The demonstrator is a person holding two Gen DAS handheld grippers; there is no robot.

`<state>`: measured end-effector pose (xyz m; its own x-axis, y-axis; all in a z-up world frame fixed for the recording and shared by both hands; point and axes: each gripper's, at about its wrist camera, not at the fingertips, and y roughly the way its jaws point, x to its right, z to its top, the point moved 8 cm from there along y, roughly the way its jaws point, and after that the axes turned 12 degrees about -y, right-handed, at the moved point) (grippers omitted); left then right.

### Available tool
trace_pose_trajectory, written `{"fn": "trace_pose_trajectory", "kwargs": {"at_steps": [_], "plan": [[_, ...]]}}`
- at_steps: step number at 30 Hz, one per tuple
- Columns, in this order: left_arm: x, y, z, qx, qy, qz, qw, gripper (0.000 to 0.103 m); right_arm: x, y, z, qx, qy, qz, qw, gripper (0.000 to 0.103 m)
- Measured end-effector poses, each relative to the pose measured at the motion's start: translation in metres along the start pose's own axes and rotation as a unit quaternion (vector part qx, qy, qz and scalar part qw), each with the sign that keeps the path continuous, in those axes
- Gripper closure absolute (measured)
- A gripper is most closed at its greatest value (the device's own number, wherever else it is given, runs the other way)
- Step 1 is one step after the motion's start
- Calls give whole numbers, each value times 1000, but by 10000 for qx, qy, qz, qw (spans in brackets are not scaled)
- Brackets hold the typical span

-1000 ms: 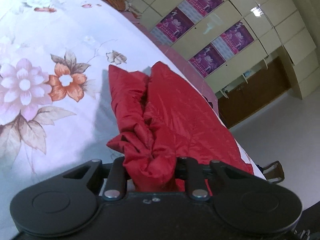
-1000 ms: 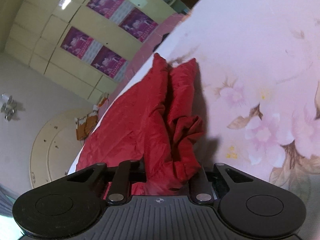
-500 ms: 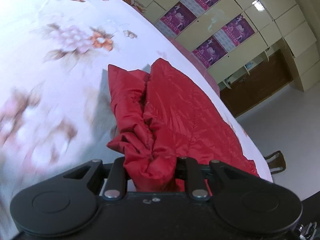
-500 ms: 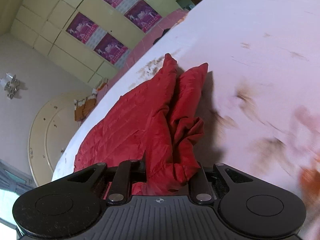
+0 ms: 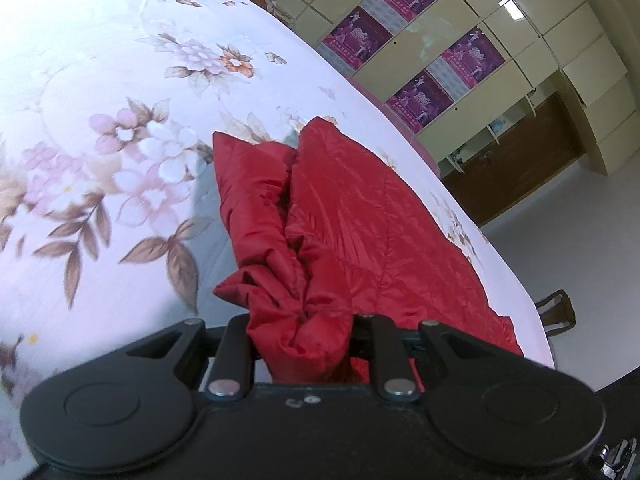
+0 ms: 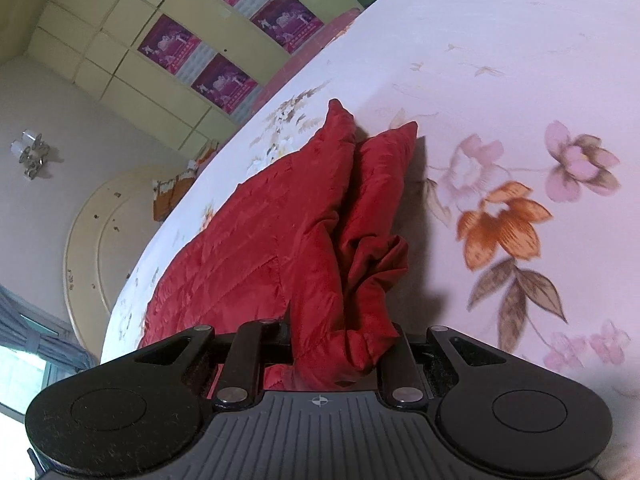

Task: Fold large clothes

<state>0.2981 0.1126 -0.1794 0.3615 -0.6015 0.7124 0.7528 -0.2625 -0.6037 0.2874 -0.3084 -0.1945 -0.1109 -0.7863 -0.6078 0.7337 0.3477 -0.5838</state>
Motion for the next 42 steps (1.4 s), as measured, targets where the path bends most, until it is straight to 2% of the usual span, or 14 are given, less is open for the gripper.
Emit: {"fn": "trace_pose_trajectory", "kwargs": {"at_steps": [10, 25, 30, 34, 35, 36, 37, 38, 39, 40, 42], "plan": [[10, 7, 8, 57, -33, -40, 10000, 84, 6, -16, -6, -34, 25, 52, 10000, 84], [-6, 22, 11, 85, -202, -104, 9997, 84, 18, -12, -8, -145, 162, 164, 9996, 84], [-10, 40, 17, 29, -144, -25, 9999, 78, 26, 2, -8, -194, 222, 173, 9994, 84], [-13, 44, 22, -24, -330, -67, 9994, 71, 29, 7, -7, -210, 357, 191, 9990, 84], [-13, 41, 21, 16, -367, -83, 9993, 60, 29, 4, -6, -166, 327, 200, 9991, 82], [-14, 38, 21, 75, -412, -150, 9990, 45, 30, 0, -5, -144, 308, 136, 9993, 62], [-14, 34, 20, 166, -455, -218, 9986, 37, 34, -7, -3, -39, 300, -78, 9995, 50], [-13, 30, 19, 248, -457, -249, 9983, 25, 37, -16, -1, 164, 308, -139, 9993, 33], [-14, 28, 17, 309, -429, -259, 9983, 23, 41, -26, 1, 337, 320, -338, 9983, 28], [-14, 28, 15, 334, -412, -246, 9983, 23, 47, -35, 3, 448, 301, -642, 9965, 28], [-14, 28, 13, 399, -366, -262, 9982, 25, 55, -53, 6, 676, 419, -875, 9930, 32]]}}
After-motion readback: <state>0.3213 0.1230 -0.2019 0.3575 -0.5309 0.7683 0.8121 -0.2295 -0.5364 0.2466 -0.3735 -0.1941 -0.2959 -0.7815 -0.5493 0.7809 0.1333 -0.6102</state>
